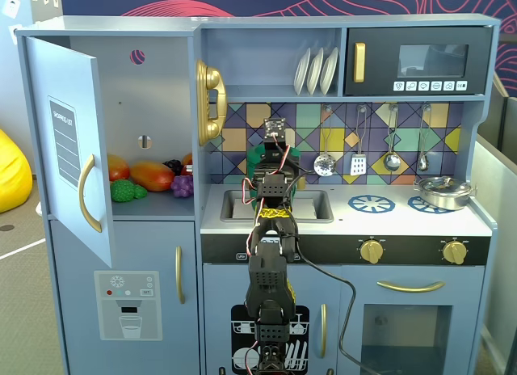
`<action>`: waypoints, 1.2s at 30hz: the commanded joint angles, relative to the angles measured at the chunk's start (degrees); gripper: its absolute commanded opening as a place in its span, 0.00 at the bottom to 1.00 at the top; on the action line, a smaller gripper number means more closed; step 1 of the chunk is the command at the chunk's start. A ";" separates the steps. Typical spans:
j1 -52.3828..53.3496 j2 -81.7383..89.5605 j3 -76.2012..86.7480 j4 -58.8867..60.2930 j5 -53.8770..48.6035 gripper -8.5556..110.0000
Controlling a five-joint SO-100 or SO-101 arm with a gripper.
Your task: Pick up the lid from the counter and put it on the green recipient
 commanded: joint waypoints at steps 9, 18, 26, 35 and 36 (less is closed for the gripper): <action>-1.14 -1.14 -6.50 -1.23 -1.93 0.07; -1.49 -0.26 -5.19 -1.14 -3.16 0.07; -1.14 0.70 -3.52 -1.05 -3.78 0.07; -1.58 3.34 -0.62 1.49 -5.10 0.11; -1.49 3.60 -0.26 1.76 -4.92 0.12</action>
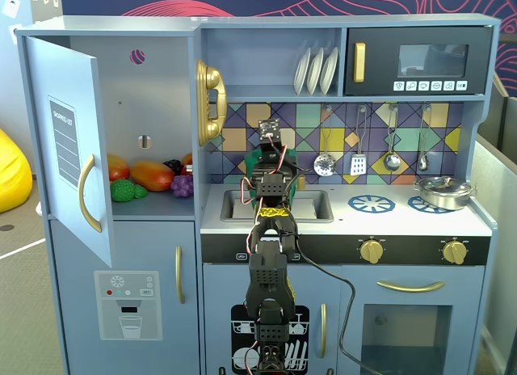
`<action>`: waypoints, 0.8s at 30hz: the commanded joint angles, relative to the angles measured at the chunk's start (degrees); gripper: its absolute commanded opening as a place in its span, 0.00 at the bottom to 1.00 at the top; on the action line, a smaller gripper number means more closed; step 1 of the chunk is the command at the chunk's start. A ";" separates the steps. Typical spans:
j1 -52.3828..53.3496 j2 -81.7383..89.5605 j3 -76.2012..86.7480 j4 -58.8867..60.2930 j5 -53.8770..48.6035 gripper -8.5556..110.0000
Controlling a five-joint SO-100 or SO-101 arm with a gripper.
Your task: Pick up the lid from the counter and put it on the green recipient
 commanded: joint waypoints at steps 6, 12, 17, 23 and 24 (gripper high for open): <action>1.23 4.22 -0.79 -0.18 0.97 0.27; 2.55 2.90 -3.16 -2.37 1.14 0.34; 3.69 1.67 -6.86 -2.99 1.14 0.38; 3.52 2.02 -11.43 -2.90 1.41 0.41; 3.16 2.55 -11.95 -2.90 1.14 0.41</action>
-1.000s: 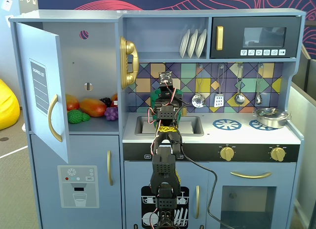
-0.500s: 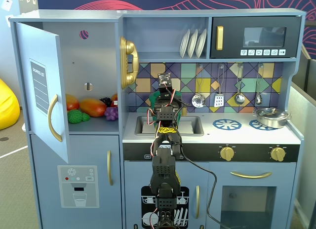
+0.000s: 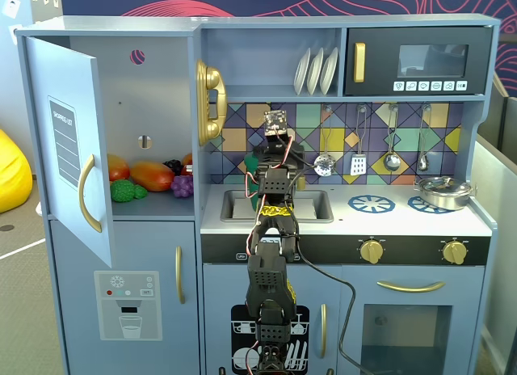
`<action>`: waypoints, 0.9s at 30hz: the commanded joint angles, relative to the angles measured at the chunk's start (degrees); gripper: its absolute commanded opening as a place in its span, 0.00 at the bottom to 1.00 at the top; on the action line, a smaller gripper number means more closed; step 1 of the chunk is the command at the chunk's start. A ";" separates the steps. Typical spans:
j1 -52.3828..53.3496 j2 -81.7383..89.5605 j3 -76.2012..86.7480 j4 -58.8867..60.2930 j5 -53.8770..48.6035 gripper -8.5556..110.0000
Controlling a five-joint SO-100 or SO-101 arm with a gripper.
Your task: Pick up the lid from the counter and put it on the green recipient
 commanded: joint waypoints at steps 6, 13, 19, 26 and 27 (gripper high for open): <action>-1.49 12.57 -3.34 8.26 -0.70 0.39; 1.14 30.67 12.30 15.56 2.46 0.37; 3.60 42.89 25.22 28.39 5.98 0.33; 2.99 51.94 45.70 38.85 5.80 0.17; 2.55 53.09 48.87 39.64 6.24 0.13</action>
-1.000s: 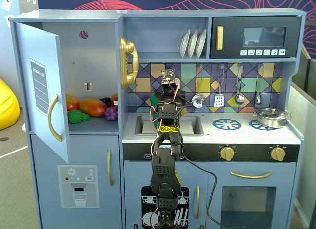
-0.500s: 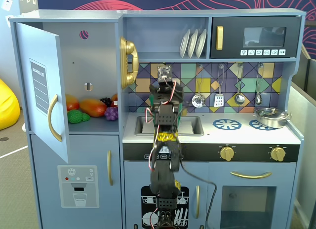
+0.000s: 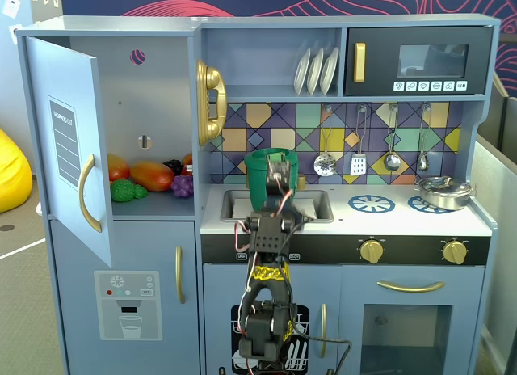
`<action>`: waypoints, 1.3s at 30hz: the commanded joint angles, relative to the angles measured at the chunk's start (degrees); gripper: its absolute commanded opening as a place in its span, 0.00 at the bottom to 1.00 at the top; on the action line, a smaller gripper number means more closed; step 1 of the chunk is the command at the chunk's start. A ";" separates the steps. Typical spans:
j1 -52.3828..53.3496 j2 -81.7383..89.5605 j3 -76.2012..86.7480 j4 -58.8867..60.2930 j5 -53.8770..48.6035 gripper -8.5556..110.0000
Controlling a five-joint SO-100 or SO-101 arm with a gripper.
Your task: Pick up the lid from the counter and put it on the green recipient
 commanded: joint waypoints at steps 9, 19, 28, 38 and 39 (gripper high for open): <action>-3.78 10.99 34.37 4.04 3.08 0.07; -11.25 13.71 42.89 19.86 4.48 0.07; -11.95 13.71 42.89 31.90 0.35 0.09; -9.14 13.80 42.89 32.87 7.38 0.11; -9.14 13.80 42.89 32.87 7.38 0.11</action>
